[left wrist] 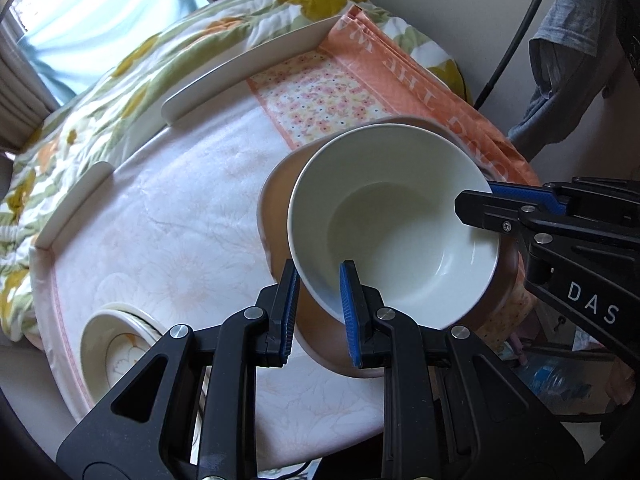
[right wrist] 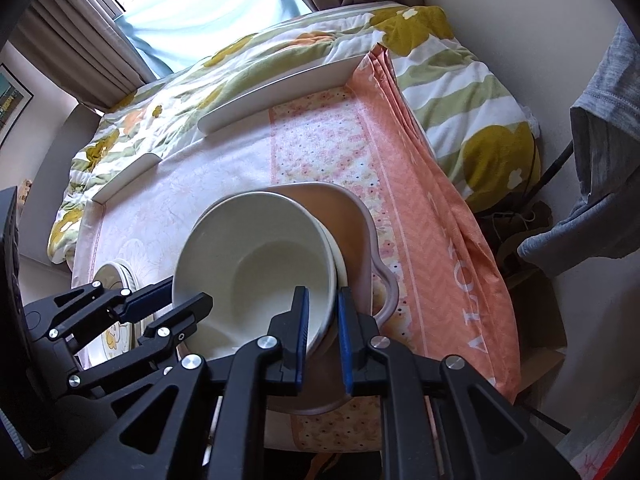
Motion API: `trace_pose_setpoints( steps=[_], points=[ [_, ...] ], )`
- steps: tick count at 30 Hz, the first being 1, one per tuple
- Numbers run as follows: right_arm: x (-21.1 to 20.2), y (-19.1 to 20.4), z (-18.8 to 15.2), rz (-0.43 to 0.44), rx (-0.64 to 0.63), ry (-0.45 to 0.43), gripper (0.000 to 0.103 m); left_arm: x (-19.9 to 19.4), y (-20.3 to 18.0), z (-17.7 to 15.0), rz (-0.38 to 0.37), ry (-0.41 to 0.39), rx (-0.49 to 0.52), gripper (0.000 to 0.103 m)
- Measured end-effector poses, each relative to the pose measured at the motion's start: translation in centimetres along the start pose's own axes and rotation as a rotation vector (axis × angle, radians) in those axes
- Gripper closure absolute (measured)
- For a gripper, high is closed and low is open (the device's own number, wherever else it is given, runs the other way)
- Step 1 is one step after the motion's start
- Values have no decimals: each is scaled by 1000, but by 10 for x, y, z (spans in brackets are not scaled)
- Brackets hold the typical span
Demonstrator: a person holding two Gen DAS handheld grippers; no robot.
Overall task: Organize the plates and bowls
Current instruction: 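Carry the small white bowl and lower it into the cream bowl, then open both grippers, release the bowl, and move toward the pink dish rim, then grasp the rim of the pink handled dish with both grippers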
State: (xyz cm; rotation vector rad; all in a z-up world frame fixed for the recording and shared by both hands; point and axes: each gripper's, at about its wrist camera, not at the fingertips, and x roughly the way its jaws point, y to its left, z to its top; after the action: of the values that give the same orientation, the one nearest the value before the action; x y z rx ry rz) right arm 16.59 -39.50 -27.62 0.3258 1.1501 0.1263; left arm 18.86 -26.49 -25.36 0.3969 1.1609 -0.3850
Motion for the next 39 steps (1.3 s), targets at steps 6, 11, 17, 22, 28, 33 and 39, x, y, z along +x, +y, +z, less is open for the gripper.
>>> trace_pose_setpoints(
  steps=[6,11,17,22,28,33,39],
  points=[
    [-9,-4,3,17,28,-5,90,-11,10,5,-49,8,-30,85],
    [-45,-13,12,60,38,-57,90,-58,42,16,-103,-78,-98,75],
    [-81,-12,10,54,-63,-135,5,-101,79,7,-66,-223,-152,0],
    [-76,-10,-1,-44,-191,-36,0,-79,88,-9,-91,-137,-120,0],
    [-37,-13,-10,-141,-239,62,0,-35,73,-20,-108,-16,-58,0],
    [-2,-18,-10,-168,-251,135,6,0,58,-23,-115,74,-11,3],
    [22,-18,-9,-163,-270,212,27,17,52,-21,-111,108,16,13]
  ],
)
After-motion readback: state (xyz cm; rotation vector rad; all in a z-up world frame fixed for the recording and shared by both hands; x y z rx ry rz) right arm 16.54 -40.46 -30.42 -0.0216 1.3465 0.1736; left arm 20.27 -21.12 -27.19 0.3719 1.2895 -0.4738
